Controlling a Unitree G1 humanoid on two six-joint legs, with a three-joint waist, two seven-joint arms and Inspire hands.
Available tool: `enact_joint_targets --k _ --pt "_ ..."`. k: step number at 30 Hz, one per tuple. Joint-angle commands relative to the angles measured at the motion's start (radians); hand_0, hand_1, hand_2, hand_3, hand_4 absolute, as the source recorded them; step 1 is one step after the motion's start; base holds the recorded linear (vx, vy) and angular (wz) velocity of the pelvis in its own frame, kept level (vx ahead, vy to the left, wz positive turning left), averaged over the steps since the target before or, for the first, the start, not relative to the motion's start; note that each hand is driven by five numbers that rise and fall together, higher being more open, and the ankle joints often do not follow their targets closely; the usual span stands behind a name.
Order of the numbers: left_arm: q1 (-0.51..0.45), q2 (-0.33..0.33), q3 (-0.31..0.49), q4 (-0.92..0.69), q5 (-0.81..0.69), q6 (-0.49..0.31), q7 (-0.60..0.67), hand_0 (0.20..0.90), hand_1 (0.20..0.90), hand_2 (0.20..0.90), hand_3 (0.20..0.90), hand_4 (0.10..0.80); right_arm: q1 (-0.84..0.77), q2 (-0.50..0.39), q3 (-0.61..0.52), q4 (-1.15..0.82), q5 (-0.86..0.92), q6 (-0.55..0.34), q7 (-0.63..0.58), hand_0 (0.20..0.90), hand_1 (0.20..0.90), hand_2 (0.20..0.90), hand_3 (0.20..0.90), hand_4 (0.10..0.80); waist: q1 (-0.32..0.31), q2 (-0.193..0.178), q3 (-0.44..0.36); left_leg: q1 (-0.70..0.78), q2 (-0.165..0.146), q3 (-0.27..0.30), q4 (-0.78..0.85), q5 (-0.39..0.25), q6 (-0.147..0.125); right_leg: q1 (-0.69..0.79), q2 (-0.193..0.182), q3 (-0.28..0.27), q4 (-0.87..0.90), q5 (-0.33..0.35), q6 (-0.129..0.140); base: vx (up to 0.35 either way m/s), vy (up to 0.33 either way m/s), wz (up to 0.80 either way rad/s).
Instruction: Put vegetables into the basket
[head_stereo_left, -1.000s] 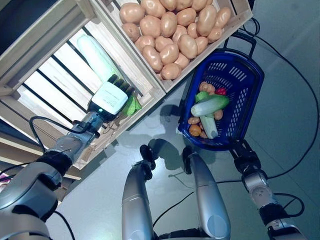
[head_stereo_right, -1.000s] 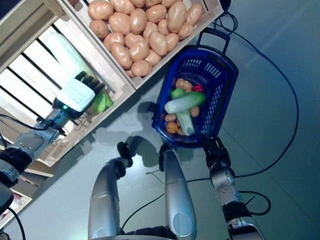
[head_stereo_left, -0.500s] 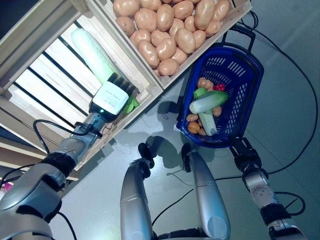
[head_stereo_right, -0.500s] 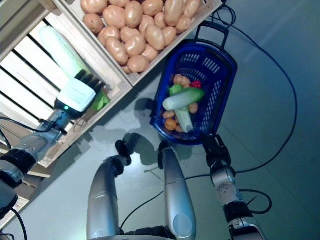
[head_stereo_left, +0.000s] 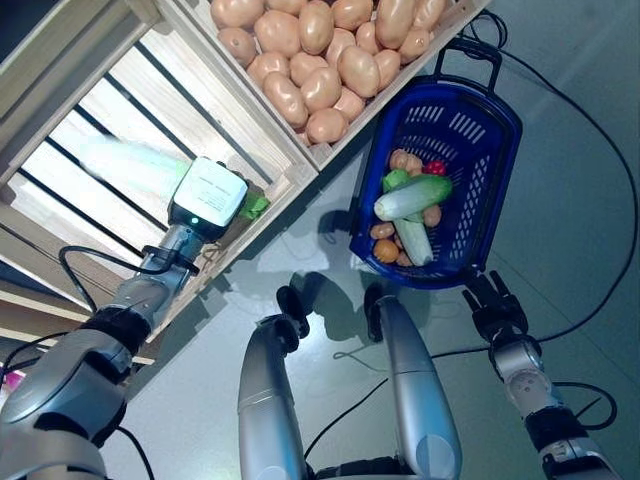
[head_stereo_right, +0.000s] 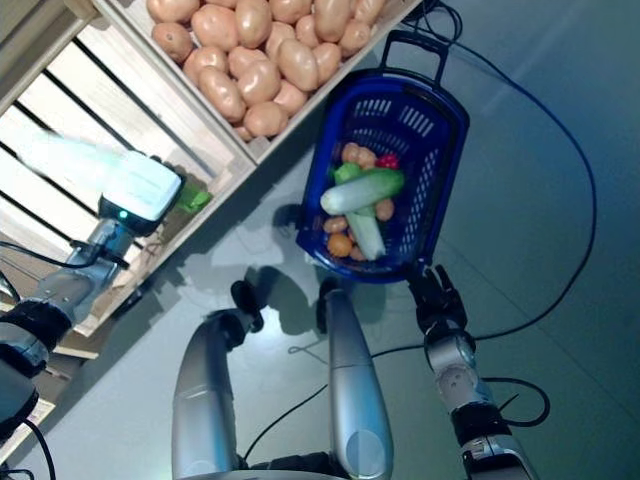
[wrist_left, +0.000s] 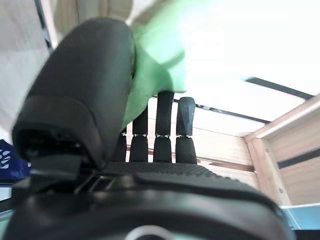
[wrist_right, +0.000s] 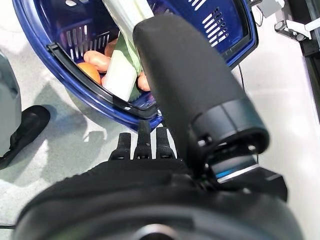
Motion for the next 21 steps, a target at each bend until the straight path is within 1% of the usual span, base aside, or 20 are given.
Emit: enact_joint_targets --k 1,2,4,5,7,8,9,10,11,13,14,15,16,17,18,19,20,21 --pt "0.008 0.053 0.085 -0.033 -0.131 0.04 0.062 0.3 0.3 0.3 0.3 0.4 0.055 -0.067 -0.043 -0.102 0.037 -0.066 0.053 0.9 0.9 0.9 0.9 0.8 -0.002 -0.009 -0.012 0.057 0.004 -0.017 0.058 -0.151 -0.026 0.046 -0.037 -0.009 -0.121 0.144 0.006 0.003 0.005 -0.05" --pt "0.01 0.054 0.088 -0.033 -0.139 0.04 0.069 0.3 0.3 0.3 0.3 0.4 0.056 -0.068 -0.043 -0.103 0.037 -0.068 0.056 0.9 0.9 0.9 0.9 0.8 -0.002 -0.009 -0.012 0.06 0.004 -0.016 0.056 -0.15 -0.026 0.048 -0.036 -0.009 -0.123 0.145 0.006 0.005 -0.006 -0.05" --pt "0.002 0.077 0.125 -0.038 -0.176 -0.003 0.113 0.3 0.3 0.3 0.3 0.4 0.065 -0.07 -0.048 -0.118 0.034 -0.062 0.057 0.9 0.9 0.9 0.9 0.8 -0.002 -0.017 -0.022 0.082 0.008 -0.01 0.02 -0.132 -0.029 0.07 -0.032 -0.01 -0.158 0.157 0.009 -0.001 -0.006 -0.02" --pt "0.003 0.079 0.126 -0.039 -0.181 -0.006 0.115 0.3 0.3 0.3 0.3 0.4 0.066 -0.069 -0.048 -0.119 0.033 -0.062 0.057 0.9 0.9 0.9 0.9 0.8 -0.002 -0.017 -0.023 0.085 0.008 -0.01 0.016 -0.13 -0.03 0.072 -0.032 -0.01 -0.161 0.158 0.009 0.0 0.0 0.0" --pt "0.001 0.096 0.146 -0.054 -0.212 -0.045 0.144 0.3 0.3 0.3 0.3 0.4 0.075 -0.063 -0.05 -0.125 0.025 -0.066 0.059 0.9 0.9 0.9 0.9 0.8 -0.002 -0.017 -0.031 0.109 0.004 -0.006 -0.024 -0.113 -0.035 0.094 -0.03 -0.014 -0.198 0.168 0.013 0.0 0.0 0.0" --pt "0.023 0.113 0.192 -0.095 -0.284 -0.085 0.166 0.3 0.3 0.3 0.3 0.4 0.089 -0.054 -0.055 -0.134 0.012 -0.071 0.07 0.9 0.9 0.9 0.9 0.8 -0.001 -0.015 -0.048 0.154 -0.003 0.01 -0.095 -0.085 -0.044 0.136 -0.023 -0.017 -0.269 0.183 0.016 0.038 -0.012 -0.05" --pt "0.037 0.116 0.215 -0.108 -0.309 -0.104 0.177 0.3 0.3 0.3 0.3 0.4 0.095 -0.048 -0.052 -0.136 0.004 -0.076 0.072 0.9 0.9 0.9 0.9 0.8 0.001 -0.014 -0.054 0.173 -0.008 0.013 -0.127 -0.069 -0.048 0.153 -0.02 -0.019 -0.297 0.191 0.017 0.034 -0.013 -0.06" --pt "0.041 0.117 0.22 -0.11 -0.312 -0.107 0.179 0.3 0.3 0.3 0.3 0.4 0.096 -0.048 -0.051 -0.136 0.003 -0.077 0.071 0.9 0.9 0.9 0.9 0.8 0.0 -0.014 -0.054 0.177 -0.01 0.014 -0.134 -0.065 -0.049 0.158 -0.02 -0.019 -0.303 0.193 0.017 0.033 -0.025 -0.08" --pt "0.061 0.114 0.261 -0.127 -0.342 -0.162 0.194 0.3 0.3 0.3 0.3 0.4 0.109 -0.032 -0.053 -0.127 -0.007 -0.084 0.085 0.9 0.9 0.9 0.9 0.8 0.005 -0.012 -0.072 0.212 -0.024 0.021 -0.194 -0.04 -0.058 0.194 -0.018 -0.024 -0.365 0.208 0.02 0.032 -0.049 -0.04" --pt "0.095 0.108 0.305 -0.177 -0.336 -0.188 0.2 0.3 0.3 0.3 0.3 0.4 0.119 -0.021 -0.056 -0.135 -0.023 -0.089 0.087 0.9 0.9 0.9 0.9 0.8 0.009 -0.009 -0.089 0.252 -0.042 0.028 -0.268 -0.007 -0.067 0.24 -0.016 -0.031 -0.441 0.227 0.022 0.021 -0.066 0.07" --pt "0.103 0.107 0.312 -0.187 -0.347 -0.195 0.203 0.3 0.3 0.3 0.3 0.4 0.121 -0.02 -0.056 -0.139 -0.029 -0.091 0.088 0.9 0.9 0.9 0.9 0.8 0.009 -0.009 -0.091 0.261 -0.046 0.029 -0.28 -0.002 -0.068 0.248 -0.015 -0.032 -0.452 0.23 0.022 -0.011 -0.075 0.11" --pt "0.136 0.096 0.349 -0.232 -0.357 -0.23 0.221 0.3 0.3 0.3 0.3 0.4 0.128 -0.011 -0.051 -0.148 -0.046 -0.114 0.085 0.9 0.9 0.9 0.9 0.8 0.019 -0.004 -0.105 0.298 -0.059 0.03 -0.343 0.02 -0.071 0.286 -0.015 -0.041 -0.507 0.239 0.022 -0.001 -0.085 0.11" --pt "0.159 0.087 0.367 -0.259 -0.375 -0.251 0.236 0.3 0.3 0.3 0.3 0.4 0.135 0.001 -0.047 -0.15 -0.058 -0.127 0.085 0.9 0.9 0.9 0.9 0.8 0.026 -0.002 -0.117 0.327 -0.066 0.026 -0.388 0.037 -0.074 0.315 -0.015 -0.047 -0.541 0.243 0.024 -0.066 -0.116 0.15" --pt "0.187 0.078 0.397 -0.289 -0.394 -0.275 0.239 0.3 0.3 0.3 0.3 0.4 0.143 0.012 -0.046 -0.153 -0.068 -0.14 0.086 0.9 0.9 0.9 0.9 0.8 0.033 -0.003 -0.123 0.342 -0.069 0.033 -0.428 0.075 -0.068 0.332 -0.019 -0.06 -0.58 0.271 0.018 -0.044 -0.11 0.23" --pt "0.223 0.063 0.437 -0.327 -0.401 -0.296 0.235 0.3 0.3 0.3 0.3 0.4 0.152 0.023 -0.047 -0.16 -0.085 -0.152 0.087 0.9 0.9 0.9 0.9 0.8 0.042 -0.001 -0.136 0.37 -0.074 0.033 -0.471 0.088 -0.07 0.362 -0.019 -0.068 -0.616 0.276 0.02 -0.054 -0.086 0.2" --pt "0.239 0.058 0.453 -0.341 -0.404 -0.302 0.232 0.3 0.3 0.3 0.3 0.4 0.154 0.025 -0.045 -0.162 -0.091 -0.156 0.085 0.9 0.9 0.9 0.9 0.8 0.043 0.0 -0.14 0.381 -0.076 0.033 -0.487 0.094 -0.07 0.374 -0.019 -0.07 -0.631 0.279 0.02 0.01 -0.09 0.15" --pt "0.289 0.025 0.502 -0.386 -0.428 -0.339 0.233 0.3 0.3 0.3 0.3 0.4 0.159 0.039 -0.043 -0.172 -0.105 -0.176 0.079 0.9 0.9 0.9 0.9 0.8 0.055 0.003 -0.155 0.42 -0.083 0.03 -0.542 0.114 -0.072 0.417 -0.02 -0.083 -0.677 0.287 0.022 -0.009 -0.065 0.07" --pt "0.299 0.015 0.512 -0.394 -0.439 -0.353 0.234 0.3 0.3 0.3 0.3 0.4 0.159 0.043 -0.043 -0.173 -0.107 -0.181 0.079 0.9 0.9 0.9 0.9 0.8 0.058 0.003 -0.159 0.429 -0.084 0.029 -0.554 0.118 -0.073 0.426 -0.021 -0.087 -0.685 0.288 0.023 0.001 -0.104 0.08"
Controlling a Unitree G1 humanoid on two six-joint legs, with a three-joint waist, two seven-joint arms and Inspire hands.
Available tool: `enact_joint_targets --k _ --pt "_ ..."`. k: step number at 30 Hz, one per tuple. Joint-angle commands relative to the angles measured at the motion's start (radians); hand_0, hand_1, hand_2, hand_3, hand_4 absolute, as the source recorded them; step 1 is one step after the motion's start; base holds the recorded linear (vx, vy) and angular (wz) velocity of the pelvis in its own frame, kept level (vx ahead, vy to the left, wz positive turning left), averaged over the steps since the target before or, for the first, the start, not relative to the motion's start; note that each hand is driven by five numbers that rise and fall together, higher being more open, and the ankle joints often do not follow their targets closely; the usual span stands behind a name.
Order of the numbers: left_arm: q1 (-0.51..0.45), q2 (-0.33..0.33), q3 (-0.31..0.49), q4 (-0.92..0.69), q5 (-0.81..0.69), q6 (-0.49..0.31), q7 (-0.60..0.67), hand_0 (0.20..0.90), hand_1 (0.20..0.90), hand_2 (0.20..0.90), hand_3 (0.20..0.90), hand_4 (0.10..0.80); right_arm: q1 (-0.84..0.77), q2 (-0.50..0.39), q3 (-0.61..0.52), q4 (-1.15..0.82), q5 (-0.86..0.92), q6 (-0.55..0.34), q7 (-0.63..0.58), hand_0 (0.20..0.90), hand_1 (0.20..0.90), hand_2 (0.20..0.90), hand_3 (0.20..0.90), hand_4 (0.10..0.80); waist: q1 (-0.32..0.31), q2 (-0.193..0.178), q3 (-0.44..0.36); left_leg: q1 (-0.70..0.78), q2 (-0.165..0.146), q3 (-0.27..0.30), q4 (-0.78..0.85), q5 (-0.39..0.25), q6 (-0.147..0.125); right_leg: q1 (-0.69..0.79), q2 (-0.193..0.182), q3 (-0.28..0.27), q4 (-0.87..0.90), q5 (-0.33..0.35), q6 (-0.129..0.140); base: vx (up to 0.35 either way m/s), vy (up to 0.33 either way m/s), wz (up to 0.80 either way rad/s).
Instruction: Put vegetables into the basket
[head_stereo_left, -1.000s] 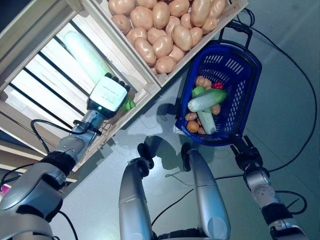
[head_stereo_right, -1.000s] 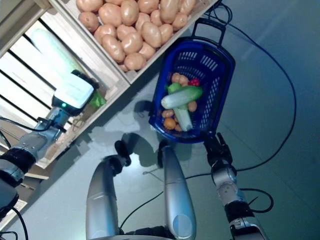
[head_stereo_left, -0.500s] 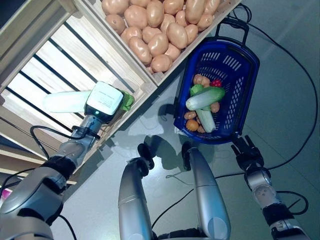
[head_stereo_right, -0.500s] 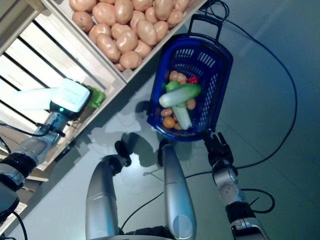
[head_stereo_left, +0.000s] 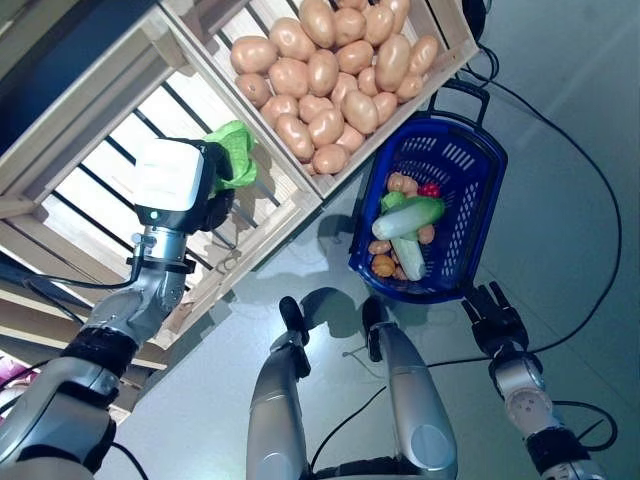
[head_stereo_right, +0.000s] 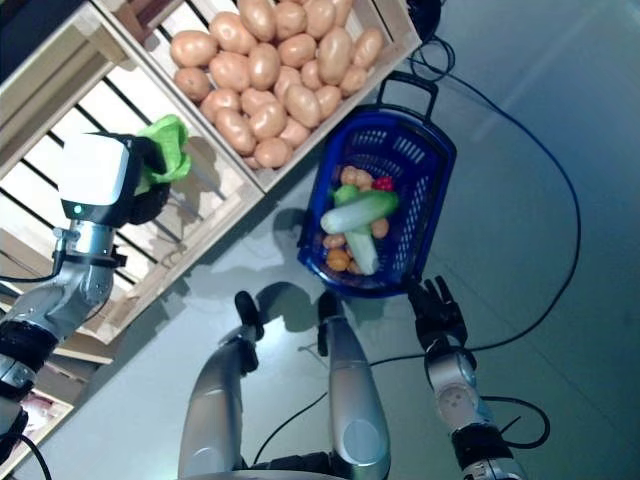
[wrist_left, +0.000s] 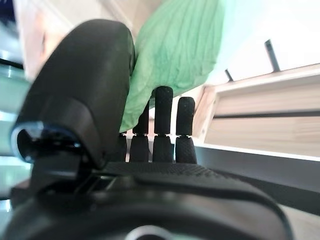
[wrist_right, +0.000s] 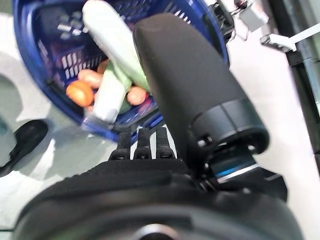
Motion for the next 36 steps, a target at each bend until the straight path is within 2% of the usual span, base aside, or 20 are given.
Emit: enact_joint_targets --k 1,2,3,4,5,7,9,10,13,14,15,16,18,20,23,32,36 --pt "0.06 -0.03 0.14 -0.095 -0.091 -0.122 0.108 0.3 0.3 0.3 0.3 0.4 0.036 0.013 -0.037 -0.057 -0.093 -0.141 0.049 0.9 0.9 0.9 0.9 0.8 0.043 0.009 -0.174 0.075 -0.03 0.017 -0.026 -0.103 -0.034 0.125 -0.025 -0.007 -0.298 0.154 0.039 0.027 -0.102 0.14" --pt "0.093 -0.064 0.162 -0.119 -0.108 -0.156 0.101 0.3 0.3 0.3 0.3 0.4 0.039 0.028 -0.036 -0.055 -0.108 -0.158 0.054 0.9 0.9 0.9 0.9 0.8 0.053 0.012 -0.191 0.103 -0.033 0.007 -0.062 -0.09 -0.035 0.158 -0.022 -0.019 -0.318 0.154 0.041 0.029 -0.099 0.18" --pt "0.098 -0.068 0.165 -0.122 -0.12 -0.165 0.099 0.3 0.3 0.3 0.3 0.4 0.039 0.03 -0.036 -0.055 -0.112 -0.16 0.058 0.9 0.9 0.9 0.9 0.8 0.054 0.012 -0.192 0.108 -0.033 0.005 -0.067 -0.087 -0.036 0.163 -0.021 -0.02 -0.321 0.155 0.041 0.075 -0.103 0.29" --pt "0.151 -0.118 0.207 -0.174 -0.157 -0.203 0.06 0.3 0.3 0.3 0.3 0.4 0.051 0.047 -0.039 -0.067 -0.149 -0.165 0.052 0.9 0.9 0.9 0.9 0.8 0.07 0.015 -0.222 0.152 -0.041 -0.007 -0.115 -0.075 -0.039 0.218 -0.018 -0.034 -0.367 0.159 0.044 0.073 -0.075 0.27" --pt "0.167 -0.132 0.217 -0.19 -0.175 -0.213 0.04 0.3 0.3 0.3 0.3 0.4 0.054 0.051 -0.039 -0.075 -0.164 -0.163 0.044 0.9 0.9 0.9 0.9 0.8 0.073 0.016 -0.232 0.167 -0.044 -0.013 -0.126 -0.073 -0.04 0.236 -0.016 -0.038 -0.38 0.16 0.043 0.118 -0.1 0.22" --pt "0.238 -0.205 0.256 -0.252 -0.277 -0.29 -0.065 0.3 0.3 0.3 0.3 0.4 0.068 0.068 -0.038 -0.102 -0.238 -0.167 0.039 0.9 0.9 0.9 0.9 0.8 0.088 0.021 -0.273 0.23 -0.049 -0.034 -0.184 -0.06 -0.043 0.309 -0.009 -0.057 -0.432 0.164 0.042 0.127 -0.072 0.26" --pt "0.275 -0.238 0.27 -0.287 -0.338 -0.319 -0.109 0.3 0.3 0.3 0.3 0.4 0.08 0.08 -0.042 -0.12 -0.268 -0.172 0.043 0.9 0.9 0.9 0.9 0.8 0.094 0.021 -0.295 0.262 -0.049 -0.042 -0.21 -0.053 -0.047 0.345 -0.004 -0.062 -0.458 0.169 0.041 0.143 -0.058 0.35" --pt "0.315 -0.292 0.293 -0.324 -0.444 -0.345 -0.191 0.3 0.3 0.3 0.3 0.4 0.096 0.09 -0.052 -0.142 -0.307 -0.162 0.042 0.9 0.9 0.9 0.9 0.8 0.103 0.017 -0.323 0.299 -0.052 -0.054 -0.228 -0.054 -0.047 0.389 0.0 -0.069 -0.492 0.175 0.043 0.157 -0.059 0.32" --pt "0.359 -0.355 0.315 -0.376 -0.571 -0.364 -0.294 0.3 0.3 0.3 0.3 0.4 0.108 0.097 -0.064 -0.16 -0.356 -0.158 0.065 0.9 0.9 0.9 0.9 0.8 0.112 0.012 -0.351 0.341 -0.052 -0.062 -0.248 -0.058 -0.045 0.437 0.004 -0.075 -0.531 0.185 0.044 0.121 -0.038 0.25" --pt "0.385 -0.389 0.324 -0.396 -0.689 -0.382 -0.359 0.3 0.3 0.3 0.3 0.4 0.117 0.103 -0.071 -0.177 -0.38 -0.152 0.083 0.9 0.9 0.9 0.9 0.8 0.117 0.009 -0.372 0.364 -0.051 -0.067 -0.259 -0.06 -0.044 0.459 0.005 -0.077 -0.547 0.194 0.047 0.097 -0.03 0.29" --pt "0.391 -0.402 0.328 -0.403 -0.716 -0.387 -0.378 0.3 0.3 0.3 0.3 0.4 0.119 0.106 -0.075 -0.185 -0.388 -0.15 0.09 0.9 0.9 0.9 0.9 0.8 0.118 0.007 -0.38 0.368 -0.05 -0.068 -0.264 -0.056 -0.043 0.464 0.005 -0.079 -0.554 0.199 0.048 0.143 -0.041 0.19" --pt "0.415 -0.438 0.337 -0.442 -0.825 -0.376 -0.454 0.3 0.3 0.3 0.3 0.4 0.129 0.113 -0.082 -0.21 -0.414 -0.147 0.121 0.9 0.9 0.9 0.9 0.8 0.123 0.001 -0.404 0.398 -0.048 -0.071 -0.288 -0.057 -0.042 0.494 0.009 -0.085 -0.576 0.207 0.051 0.106 -0.032 0.1" --pt "0.425 -0.474 0.333 -0.462 -0.934 -0.386 -0.525 0.3 0.3 0.3 0.3 0.4 0.132 0.122 -0.078 -0.235 -0.444 -0.15 0.171 0.9 0.9 0.9 0.9 0.8 0.125 -0.004 -0.422 0.426 -0.048 -0.072 -0.304 -0.06 -0.04 0.517 0.011 -0.088 -0.593 0.214 0.054 0.082 -0.022 0.08" --pt "0.437 -0.494 0.323 -0.486 -1.042 -0.379 -0.606 0.3 0.3 0.3 0.3 0.4 0.132 0.115 -0.073 -0.271 -0.477 -0.132 0.239 0.9 0.9 0.9 0.9 0.8 0.127 -0.011 -0.436 0.452 -0.048 -0.07 -0.314 -0.066 -0.037 0.537 0.011 -0.088 -0.607 0.22 0.058 0.057 -0.012 0.09" --pt "0.444 -0.503 0.319 -0.512 -1.105 -0.351 -0.675 0.3 0.3 0.3 0.3 0.4 0.132 0.09 -0.072 -0.311 -0.47 -0.111 0.334 0.9 0.9 0.9 0.9 0.8 0.127 -0.015 -0.446 0.474 -0.047 -0.066 -0.321 -0.072 -0.036 0.554 0.01 -0.09 -0.618 0.225 0.062 0.042 -0.001 0.06" --pt "0.45 -0.477 0.315 -0.526 -1.263 -0.248 -0.852 0.3 0.3 0.3 0.3 0.4 0.136 -0.054 -0.06 -0.477 -0.488 0.016 0.639 0.9 0.9 0.9 0.9 0.8 0.126 -0.03 -0.474 0.519 -0.055 -0.062 -0.331 -0.101 -0.025 0.582 0.013 -0.076 -0.628 0.224 0.074 0.018 0.004 0.01" --pt "0.45 -0.467 0.293 -0.544 -1.269 -0.223 -0.9 0.3 0.3 0.3 0.3 0.4 0.125 -0.103 -0.036 -0.51 -0.47 0.078 0.717 0.9 0.9 0.9 0.9 0.8 0.128 -0.035 -0.479 0.533 -0.052 -0.057 -0.331 -0.107 -0.024 0.592 0.01 -0.075 -0.631 0.226 0.079 0.039 0.003 -0.01"
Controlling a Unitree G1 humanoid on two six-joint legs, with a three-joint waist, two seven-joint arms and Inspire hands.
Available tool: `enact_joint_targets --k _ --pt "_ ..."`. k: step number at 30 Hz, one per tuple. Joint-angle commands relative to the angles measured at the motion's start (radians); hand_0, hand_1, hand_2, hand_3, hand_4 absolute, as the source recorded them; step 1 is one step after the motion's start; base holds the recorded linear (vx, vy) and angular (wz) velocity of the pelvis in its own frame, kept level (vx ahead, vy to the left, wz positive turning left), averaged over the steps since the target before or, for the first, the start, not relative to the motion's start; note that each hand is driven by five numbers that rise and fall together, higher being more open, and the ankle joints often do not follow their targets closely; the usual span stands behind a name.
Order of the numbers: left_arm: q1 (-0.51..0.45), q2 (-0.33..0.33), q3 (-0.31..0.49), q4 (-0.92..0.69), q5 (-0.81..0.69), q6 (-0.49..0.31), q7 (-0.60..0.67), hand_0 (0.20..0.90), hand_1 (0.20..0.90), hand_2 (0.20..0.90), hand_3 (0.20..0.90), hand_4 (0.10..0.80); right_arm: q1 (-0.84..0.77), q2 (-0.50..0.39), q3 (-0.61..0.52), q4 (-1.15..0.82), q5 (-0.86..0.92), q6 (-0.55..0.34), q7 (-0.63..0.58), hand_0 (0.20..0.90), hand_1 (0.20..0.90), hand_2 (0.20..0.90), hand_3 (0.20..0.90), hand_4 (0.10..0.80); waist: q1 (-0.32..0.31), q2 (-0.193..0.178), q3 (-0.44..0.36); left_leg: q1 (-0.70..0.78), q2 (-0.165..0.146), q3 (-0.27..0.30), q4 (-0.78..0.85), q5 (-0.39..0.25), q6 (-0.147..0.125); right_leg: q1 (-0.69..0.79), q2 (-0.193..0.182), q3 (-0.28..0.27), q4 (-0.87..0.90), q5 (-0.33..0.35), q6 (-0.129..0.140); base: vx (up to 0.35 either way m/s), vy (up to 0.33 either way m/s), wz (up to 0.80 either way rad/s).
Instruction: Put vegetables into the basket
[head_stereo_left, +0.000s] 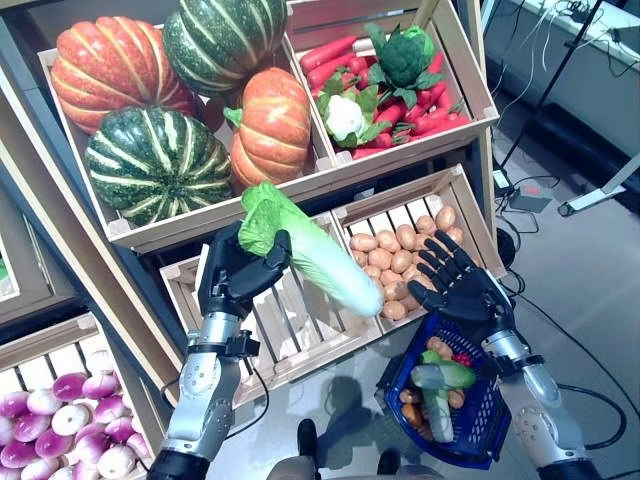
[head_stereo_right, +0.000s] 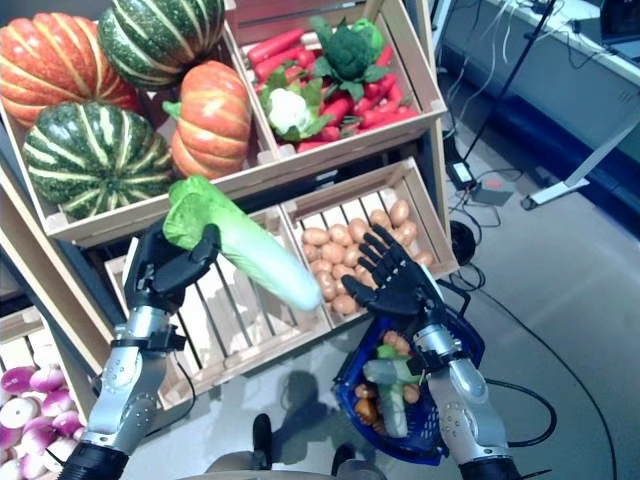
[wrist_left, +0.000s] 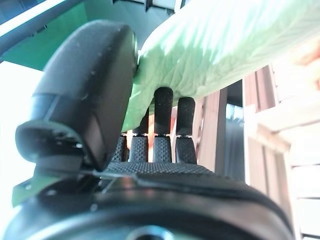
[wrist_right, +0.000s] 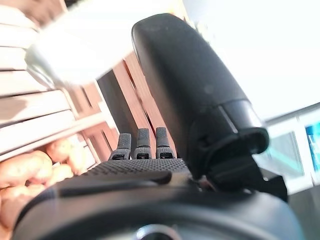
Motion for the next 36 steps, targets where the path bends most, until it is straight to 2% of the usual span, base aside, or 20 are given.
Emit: enact_joint_targets --k 1,9,12,20,30,36 --pt "-0.072 0.048 0.023 -0.115 -0.033 -0.056 -0.092 0.3 0.3 0.3 0.3 0.4 -0.041 -0.058 0.017 -0.112 0.022 0.004 0.144 0.9 0.9 0.9 0.9 0.8 0.003 -0.027 -0.095 0.09 -0.004 0.02 0.002 -0.145 -0.027 -0.033 -0.031 0.034 -0.07 0.129 0.019 0.047 0.006 0.0" --pt "-0.099 0.079 -0.037 -0.119 -0.058 -0.035 -0.138 0.3 0.3 0.3 0.3 0.4 -0.102 -0.137 0.07 -0.152 0.036 0.083 0.206 0.9 0.9 0.9 0.9 0.8 0.011 -0.029 -0.105 0.104 -0.003 0.023 0.002 -0.153 -0.026 -0.026 -0.041 0.042 -0.072 0.134 0.029 0.033 0.011 0.0" --pt "-0.11 0.08 -0.055 -0.114 -0.082 -0.032 -0.145 0.3 0.3 0.3 0.3 0.4 -0.119 -0.136 0.1 -0.148 0.104 0.123 0.237 0.9 0.9 0.9 0.9 0.8 0.014 -0.03 -0.107 0.11 -0.002 0.026 0.002 -0.156 -0.024 -0.021 -0.043 0.044 -0.071 0.131 0.03 0.042 0.017 -0.01" --pt "-0.121 0.08 -0.101 -0.124 -0.086 -0.031 -0.177 0.3 0.3 0.3 0.3 0.4 -0.149 -0.127 0.175 -0.133 0.085 0.211 0.283 0.9 0.9 0.9 0.9 0.8 0.023 -0.035 -0.114 0.12 -0.002 0.017 0.002 -0.159 -0.022 -0.01 -0.048 0.039 -0.071 0.129 0.031 0.03 0.004 0.01" --pt "-0.142 0.098 -0.127 -0.133 -0.113 -0.029 -0.2 0.3 0.3 0.3 0.3 0.4 -0.176 -0.149 0.236 -0.101 0.059 0.288 0.295 0.9 0.9 0.9 0.9 0.8 0.03 -0.037 -0.118 0.126 -0.001 0.009 0.002 -0.158 -0.022 -0.001 -0.049 0.038 -0.068 0.123 0.027 0.0 0.0 0.0" --pt "-0.148 0.102 -0.138 -0.134 -0.111 -0.032 -0.215 0.3 0.3 0.3 0.3 0.4 -0.188 -0.153 0.252 -0.067 0.035 0.336 0.247 0.9 0.9 0.9 0.9 0.8 0.03 -0.037 -0.12 0.13 0.001 0.004 0.002 -0.158 -0.024 0.003 -0.048 0.039 -0.068 0.121 0.026 0.0 0.0 0.0"
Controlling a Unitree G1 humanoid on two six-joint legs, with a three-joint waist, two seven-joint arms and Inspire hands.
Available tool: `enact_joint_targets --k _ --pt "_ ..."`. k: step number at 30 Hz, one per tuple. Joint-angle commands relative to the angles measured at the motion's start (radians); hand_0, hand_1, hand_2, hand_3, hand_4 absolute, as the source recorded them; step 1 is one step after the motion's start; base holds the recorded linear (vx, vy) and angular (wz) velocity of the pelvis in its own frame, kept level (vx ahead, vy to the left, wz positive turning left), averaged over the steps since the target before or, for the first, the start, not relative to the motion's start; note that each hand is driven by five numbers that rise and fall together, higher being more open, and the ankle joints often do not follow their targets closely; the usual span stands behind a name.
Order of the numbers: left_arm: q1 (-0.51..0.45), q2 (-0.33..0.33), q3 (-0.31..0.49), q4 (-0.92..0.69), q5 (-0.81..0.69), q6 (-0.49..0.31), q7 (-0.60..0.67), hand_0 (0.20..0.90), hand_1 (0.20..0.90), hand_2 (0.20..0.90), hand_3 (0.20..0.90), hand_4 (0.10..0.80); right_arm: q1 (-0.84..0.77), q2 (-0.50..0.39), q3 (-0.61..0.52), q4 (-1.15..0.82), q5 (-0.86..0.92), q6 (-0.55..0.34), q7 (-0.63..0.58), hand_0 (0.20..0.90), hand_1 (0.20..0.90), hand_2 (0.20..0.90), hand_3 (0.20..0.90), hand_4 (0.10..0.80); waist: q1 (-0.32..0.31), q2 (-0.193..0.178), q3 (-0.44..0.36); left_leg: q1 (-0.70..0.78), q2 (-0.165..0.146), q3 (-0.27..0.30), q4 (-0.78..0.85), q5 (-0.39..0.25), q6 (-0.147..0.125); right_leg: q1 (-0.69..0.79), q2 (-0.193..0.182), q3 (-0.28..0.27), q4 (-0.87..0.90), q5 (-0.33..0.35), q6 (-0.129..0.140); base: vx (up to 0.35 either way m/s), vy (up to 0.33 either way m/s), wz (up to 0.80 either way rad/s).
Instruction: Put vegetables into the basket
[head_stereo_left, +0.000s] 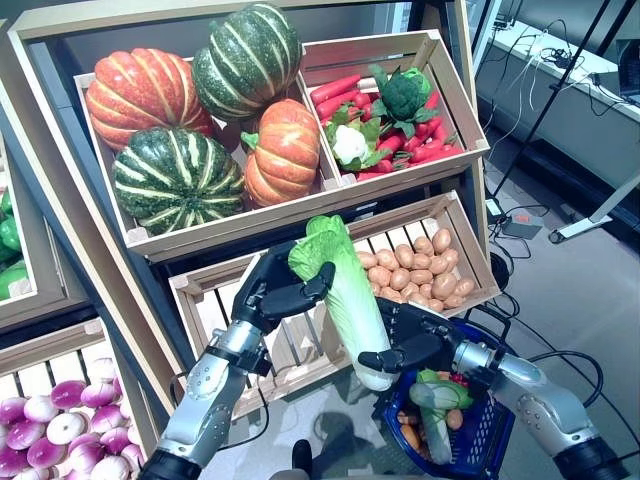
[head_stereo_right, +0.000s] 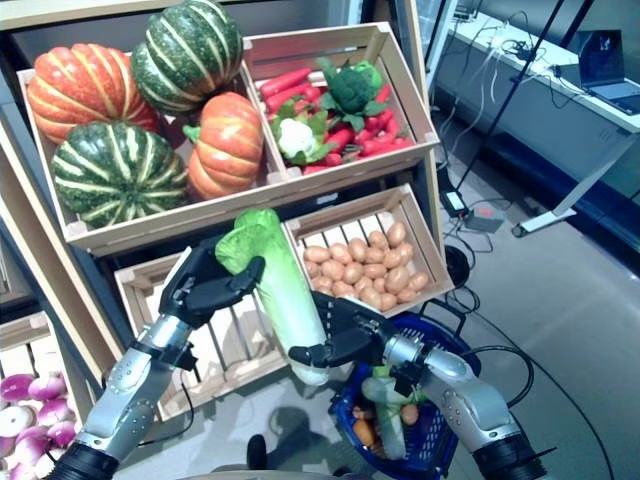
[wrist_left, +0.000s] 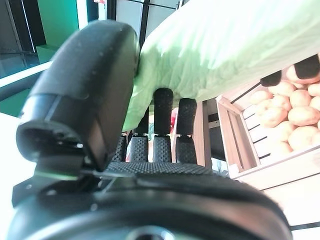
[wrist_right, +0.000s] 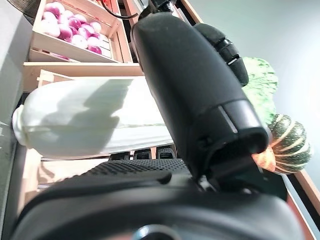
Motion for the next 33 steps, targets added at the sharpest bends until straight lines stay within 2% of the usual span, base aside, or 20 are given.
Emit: enact_joint_targets --k 1,4,7,8,10,22,23,24,29,33 --pt "-0.147 0.002 -0.003 -0.113 -0.064 -0.098 -0.049 0.3 0.3 0.3 0.3 0.4 -0.088 0.007 0.026 -0.015 0.024 -0.008 0.049 0.9 0.9 0.9 0.9 0.8 0.016 -0.033 -0.079 0.096 0.009 0.008 0.002 -0.154 -0.028 -0.041 -0.043 0.039 -0.056 0.119 0.021 -0.007 0.002 0.04" --pt "-0.153 0.009 -0.005 -0.121 -0.055 -0.097 -0.059 0.3 0.3 0.3 0.3 0.4 -0.081 -0.008 0.05 0.017 -0.037 0.079 0.096 0.9 0.9 0.9 0.9 0.8 0.015 -0.034 -0.08 0.095 0.012 0.009 0.002 -0.152 -0.03 -0.041 -0.043 0.04 -0.055 0.119 0.02 -0.005 0.0 0.01" --pt "-0.158 0.023 -0.016 -0.12 -0.062 -0.105 -0.064 0.3 0.3 0.3 0.3 0.4 -0.08 -0.035 0.067 0.035 -0.064 0.105 0.126 0.9 0.9 0.9 0.9 0.8 0.016 -0.037 -0.079 0.093 0.012 0.007 0.002 -0.15 -0.031 -0.041 -0.043 0.04 -0.059 0.122 0.021 0.0 0.0 0.0" --pt "-0.163 0.024 -0.019 -0.121 -0.062 -0.101 -0.063 0.3 0.3 0.3 0.3 0.4 -0.083 -0.04 0.072 0.04 -0.059 0.111 0.118 0.804 0.804 0.804 0.804 0.736 0.017 -0.038 -0.08 0.092 0.013 0.005 0.002 -0.15 -0.032 -0.041 -0.043 0.04 -0.06 0.123 0.02 0.0 0.0 0.0" --pt "-0.167 0.028 -0.022 -0.121 -0.066 -0.099 -0.066 0.3 0.3 0.3 0.3 0.4 -0.091 -0.044 0.075 0.054 -0.051 0.111 0.111 0.3 0.3 0.3 0.3 0.4 0.017 -0.04 -0.079 0.092 0.013 0.005 0.002 -0.149 -0.032 -0.041 -0.043 0.039 -0.059 0.124 0.02 -0.006 -0.005 0.02" --pt "-0.166 0.029 -0.028 -0.129 -0.052 -0.097 -0.056 0.3 0.3 0.3 0.3 0.4 -0.082 -0.025 0.061 0.058 0.009 0.093 0.057 0.3 0.3 0.3 0.3 0.4 0.012 -0.035 -0.078 0.094 0.015 0.004 0.002 -0.148 -0.032 -0.041 -0.043 0.049 -0.06 0.125 0.021 0.0 0.0 0.0" --pt "-0.164 0.031 -0.023 -0.125 -0.055 -0.097 -0.059 0.469 0.469 0.469 0.469 0.513 -0.075 -0.017 0.046 0.061 0.045 0.086 0.035 0.3 0.3 0.3 0.3 0.4 0.011 -0.034 -0.077 0.093 0.013 0.002 0.002 -0.149 -0.031 -0.041 -0.042 0.05 -0.06 0.125 0.02 0.0 0.0 0.0" --pt "-0.16 0.029 -0.019 -0.125 -0.054 -0.095 -0.062 0.9 0.9 0.9 0.9 0.8 -0.067 -0.012 0.039 0.062 0.06 0.083 0.024 0.3 0.3 0.3 0.3 0.4 0.011 -0.033 -0.078 0.093 0.013 0.003 0.002 -0.149 -0.031 -0.041 -0.042 0.051 -0.06 0.125 0.021 0.0 0.0 0.0" --pt "-0.138 0.026 -0.003 -0.134 -0.041 -0.091 -0.075 0.9 0.9 0.9 0.9 0.8 -0.014 0.029 -0.002 0.052 0.112 0.032 -0.041 0.3 0.3 0.3 0.3 0.4 0.003 -0.028 -0.076 0.093 0.013 0.006 0.002 -0.151 -0.029 -0.043 -0.041 0.057 -0.06 0.124 0.022 0.0 0.0 0.0" --pt "-0.122 0.027 0.022 -0.138 -0.042 -0.077 -0.088 0.9 0.9 0.9 0.9 0.8 0.017 0.07 -0.05 0.038 0.167 -0.067 -0.092 0.3 0.3 0.3 0.3 0.4 -0.009 -0.021 -0.072 0.092 0.014 0.013 0.002 -0.152 -0.028 -0.047 -0.039 0.064 -0.06 0.125 0.022 0.0 0.0 0.0"
